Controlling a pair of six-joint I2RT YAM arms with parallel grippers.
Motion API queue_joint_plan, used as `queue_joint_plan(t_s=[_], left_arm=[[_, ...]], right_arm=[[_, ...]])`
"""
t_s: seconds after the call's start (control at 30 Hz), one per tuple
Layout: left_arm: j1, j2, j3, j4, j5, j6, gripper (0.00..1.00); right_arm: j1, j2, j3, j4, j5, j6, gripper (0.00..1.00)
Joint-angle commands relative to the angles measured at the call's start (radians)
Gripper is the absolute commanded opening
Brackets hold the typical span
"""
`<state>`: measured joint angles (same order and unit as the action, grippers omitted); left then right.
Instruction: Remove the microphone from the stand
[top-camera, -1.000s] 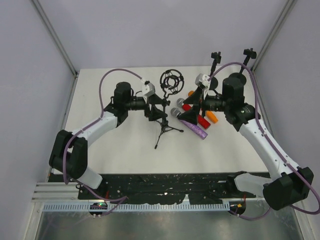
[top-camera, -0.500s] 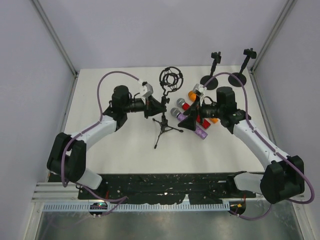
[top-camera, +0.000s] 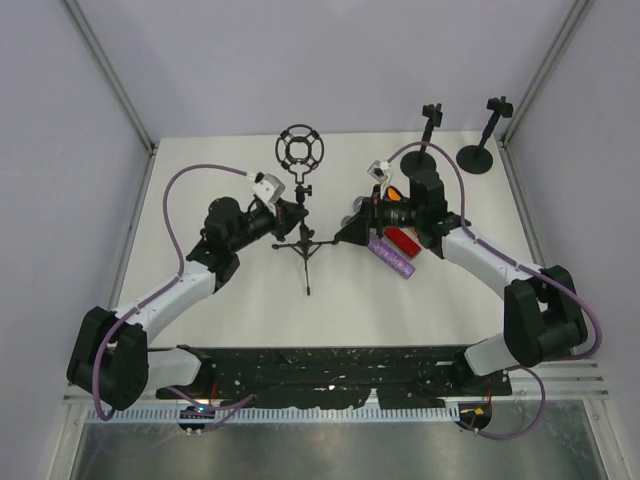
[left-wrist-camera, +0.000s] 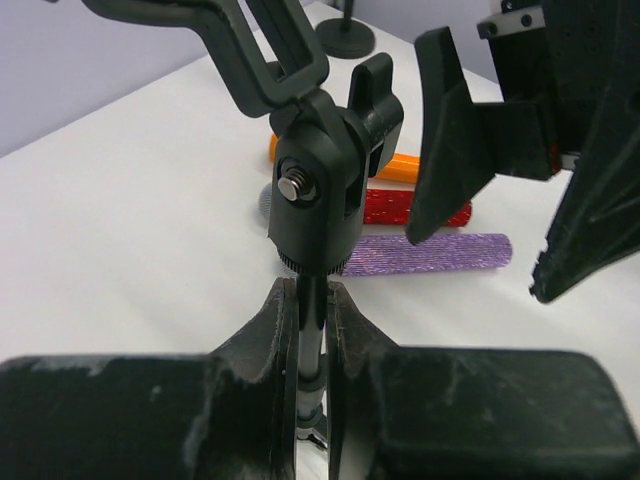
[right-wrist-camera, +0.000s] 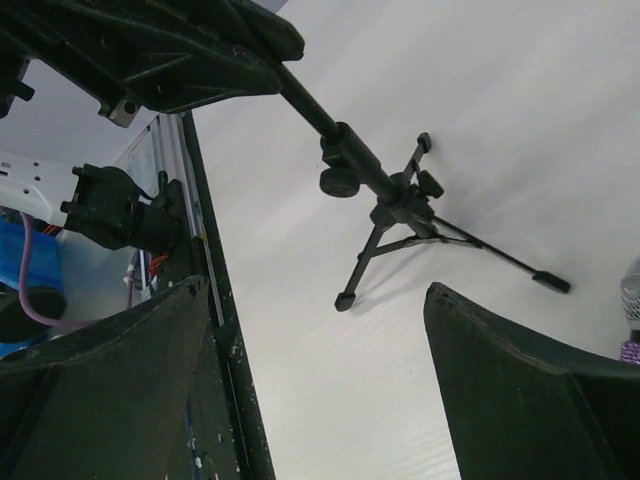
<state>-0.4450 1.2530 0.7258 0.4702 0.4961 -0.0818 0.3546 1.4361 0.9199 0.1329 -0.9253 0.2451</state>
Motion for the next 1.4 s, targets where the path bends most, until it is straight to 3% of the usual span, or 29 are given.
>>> queue_joint_plan(t_s=[0.0,0.17,0.3,0.4,0.63,0.87,1.03,1.37], left_arm=[[-0.001,-0.044,-0.026,0.102,-0.188,-0.035,0.03],[-0.001,-0.046,-0.072,0.148,-0.208,-0.059,0.41],[0.000,-0.049,-0.095,0.163,-0.183,-0.049,0.59],[0.005,-0.053,-0.106,0.166,-0.139,-0.006,0.66],[0.046,-0.078,-0.100,0.113,-0.050,0.031,0.72],[0.078,-0.133,-0.091,0.031,0.039,0.036,0.74],[0.078,-0.147,-0.082,0.002,0.074,0.037,0.74],[0.081,-0.162,-0.086,0.011,0.102,0.011,0.75]], right_arm=[[0.043,0.062,0.056,0.184,0.000,0.143,0.91],[0.063,0.170,0.068,0.342,-0.036,0.302,0.84],[0.069,0.240,0.079,0.462,-0.044,0.408,0.77],[0.086,0.290,0.092,0.519,-0.058,0.480,0.72],[0.122,0.374,0.086,0.708,-0.078,0.622,0.66],[0.147,0.408,0.079,0.723,-0.069,0.637,0.63],[0.147,0.429,0.091,0.718,-0.067,0.640,0.55],[0.147,0.463,0.108,0.708,-0.066,0.642,0.47]])
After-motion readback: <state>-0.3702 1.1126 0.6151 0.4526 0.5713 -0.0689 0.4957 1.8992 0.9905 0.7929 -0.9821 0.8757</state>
